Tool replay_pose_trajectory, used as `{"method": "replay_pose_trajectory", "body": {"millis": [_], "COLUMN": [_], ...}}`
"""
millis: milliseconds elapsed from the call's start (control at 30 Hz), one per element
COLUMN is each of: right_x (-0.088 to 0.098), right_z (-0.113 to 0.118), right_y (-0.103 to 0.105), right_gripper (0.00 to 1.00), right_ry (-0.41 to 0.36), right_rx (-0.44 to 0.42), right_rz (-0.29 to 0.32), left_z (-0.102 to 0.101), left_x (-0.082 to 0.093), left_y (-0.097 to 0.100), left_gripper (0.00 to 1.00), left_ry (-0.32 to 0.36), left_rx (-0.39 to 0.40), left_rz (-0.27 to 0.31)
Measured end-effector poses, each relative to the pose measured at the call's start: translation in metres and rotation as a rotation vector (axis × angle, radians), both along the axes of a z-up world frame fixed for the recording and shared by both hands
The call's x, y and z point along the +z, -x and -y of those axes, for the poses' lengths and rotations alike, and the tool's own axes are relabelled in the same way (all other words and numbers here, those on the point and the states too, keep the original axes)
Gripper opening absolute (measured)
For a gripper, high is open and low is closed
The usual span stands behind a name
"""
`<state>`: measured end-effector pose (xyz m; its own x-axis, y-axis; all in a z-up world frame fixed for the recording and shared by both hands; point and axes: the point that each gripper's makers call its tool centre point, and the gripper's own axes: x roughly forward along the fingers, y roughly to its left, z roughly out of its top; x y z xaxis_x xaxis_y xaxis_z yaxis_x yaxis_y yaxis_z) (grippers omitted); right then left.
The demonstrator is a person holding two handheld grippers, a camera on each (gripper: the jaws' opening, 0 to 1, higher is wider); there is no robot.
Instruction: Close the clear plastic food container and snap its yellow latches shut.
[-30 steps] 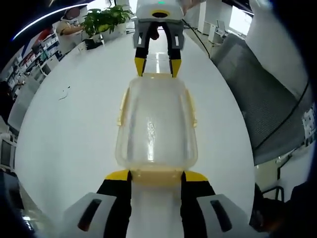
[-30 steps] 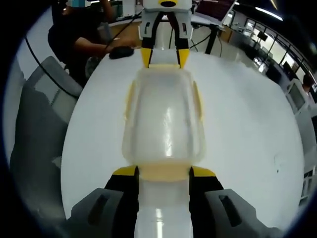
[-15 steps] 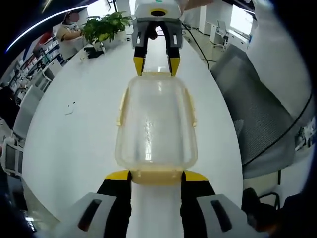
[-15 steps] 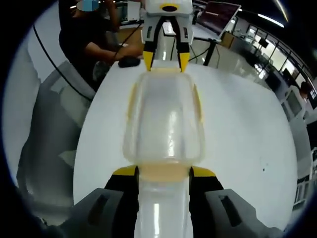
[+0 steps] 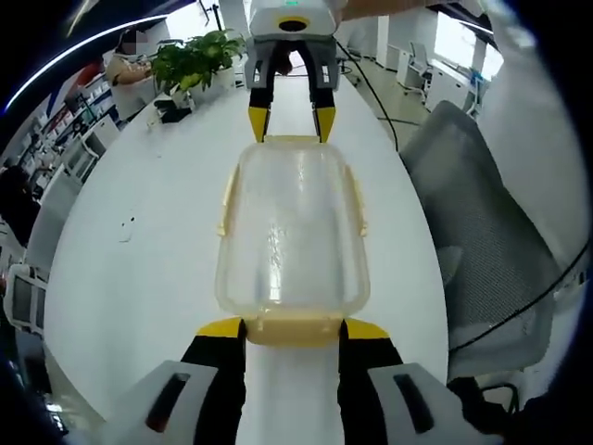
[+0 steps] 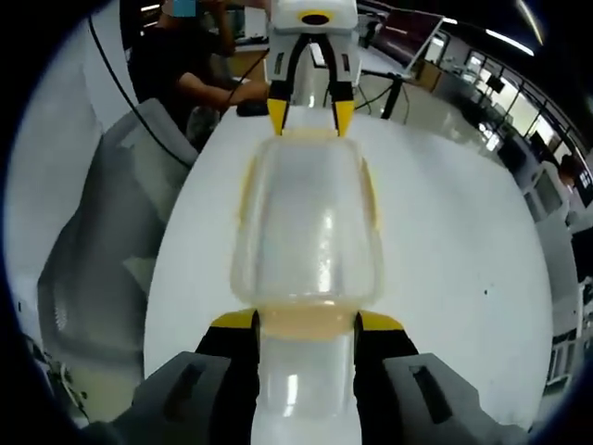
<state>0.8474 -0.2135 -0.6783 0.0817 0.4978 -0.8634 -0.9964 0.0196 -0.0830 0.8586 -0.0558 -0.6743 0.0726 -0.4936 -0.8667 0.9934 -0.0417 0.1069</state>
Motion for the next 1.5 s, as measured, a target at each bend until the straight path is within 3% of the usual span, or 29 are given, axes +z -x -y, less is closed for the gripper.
{"method": "replay_pose_trajectory", "body": {"millis": [900, 1500], "right_x": [-0.023, -0.034], "right_z": [0.091, 0.127], "right_y": [0.005, 0.000], "right_gripper": [0.36, 0.36], "right_ry": [0.044, 0.064], "right_rx": [-0.041, -0.071], "right_rz": [0.047, 0.048], "left_z": [0.092, 0.129], "left_x": [-0.029, -0.044], "left_y": [-0.009, -0.019], "left_gripper": [0.33, 0.33], "left_ry": [-0.011, -0.024], "left_rx": [-0.043, -0.080], "left_rz": [0.032, 0.038]}}
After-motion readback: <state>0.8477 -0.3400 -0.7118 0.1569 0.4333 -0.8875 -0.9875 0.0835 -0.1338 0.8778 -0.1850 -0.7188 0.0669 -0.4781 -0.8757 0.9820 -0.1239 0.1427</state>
